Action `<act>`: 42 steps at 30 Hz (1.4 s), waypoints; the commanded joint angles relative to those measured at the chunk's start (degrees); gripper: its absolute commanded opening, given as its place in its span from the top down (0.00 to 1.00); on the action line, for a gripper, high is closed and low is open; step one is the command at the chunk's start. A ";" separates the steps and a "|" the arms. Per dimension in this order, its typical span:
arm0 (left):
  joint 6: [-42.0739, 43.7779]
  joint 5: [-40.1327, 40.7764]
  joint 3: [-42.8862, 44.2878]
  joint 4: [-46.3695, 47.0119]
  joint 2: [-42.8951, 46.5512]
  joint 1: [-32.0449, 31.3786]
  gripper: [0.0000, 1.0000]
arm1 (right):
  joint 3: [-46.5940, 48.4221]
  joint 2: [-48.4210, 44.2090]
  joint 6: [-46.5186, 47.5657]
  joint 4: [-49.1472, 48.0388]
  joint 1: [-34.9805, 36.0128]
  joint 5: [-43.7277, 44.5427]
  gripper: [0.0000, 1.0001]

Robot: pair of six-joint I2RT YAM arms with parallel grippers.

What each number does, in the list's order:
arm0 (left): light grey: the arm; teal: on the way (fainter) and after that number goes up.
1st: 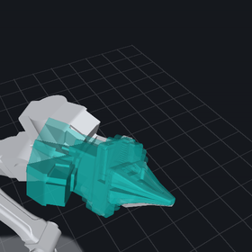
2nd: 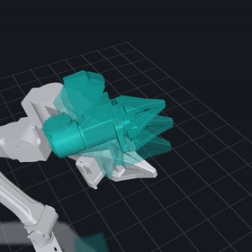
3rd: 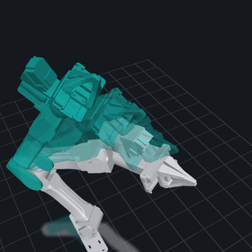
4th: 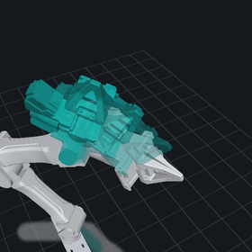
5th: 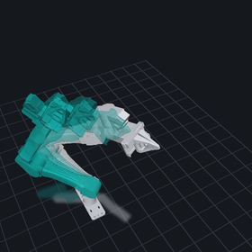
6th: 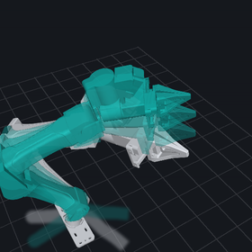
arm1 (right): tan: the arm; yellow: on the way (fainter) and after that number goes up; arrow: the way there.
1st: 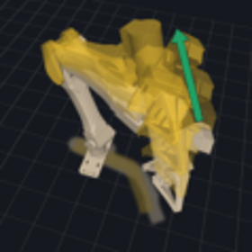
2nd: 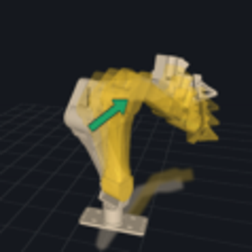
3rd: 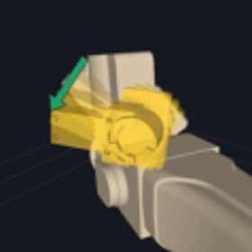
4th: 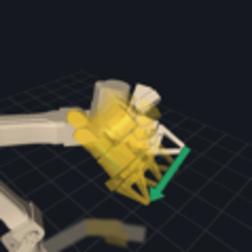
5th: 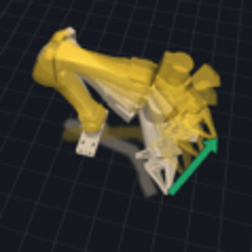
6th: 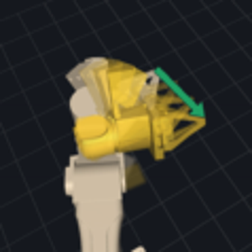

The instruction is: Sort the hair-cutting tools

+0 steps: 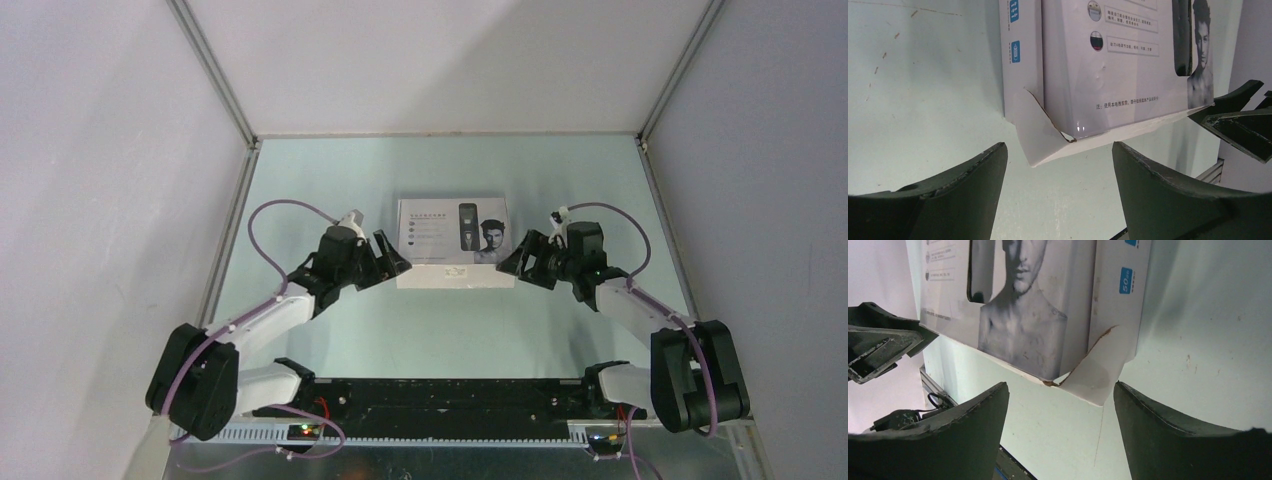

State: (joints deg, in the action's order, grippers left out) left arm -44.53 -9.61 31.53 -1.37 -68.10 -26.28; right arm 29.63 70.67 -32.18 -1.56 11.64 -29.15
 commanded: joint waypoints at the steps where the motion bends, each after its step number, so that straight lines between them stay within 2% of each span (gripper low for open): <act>1: 0.57 0.57 3.07 -0.46 -1.29 -0.77 0.18 | -1.43 0.65 -1.65 -3.08 0.99 1.39 0.20; 9: 0.87 0.86 4.03 -1.60 -2.66 -2.20 0.22 | -2.03 0.35 -1.66 -2.60 2.09 2.25 0.27; 17: 1.47 0.81 6.41 -5.12 -2.96 -3.95 0.30 | -2.03 -0.85 -2.84 -2.42 2.38 0.48 0.42; 21: 1.68 0.86 7.24 -6.80 -2.23 -4.90 0.32 | -1.99 -3.11 -3.54 -0.48 2.79 0.35 0.46; 29: 1.48 0.94 10.26 -11.98 0.06 -7.22 0.35 | -1.43 -7.94 -5.92 4.83 2.83 0.29 0.51; 42: 0.58 -0.22 13.10 -17.93 3.58 -7.88 0.34 | 2.58 -8.69 -9.44 14.70 3.26 -0.71 0.56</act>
State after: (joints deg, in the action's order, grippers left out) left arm -43.53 -8.19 41.93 -17.89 -66.19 -33.61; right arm 28.64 63.31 -39.77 10.31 14.52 -28.38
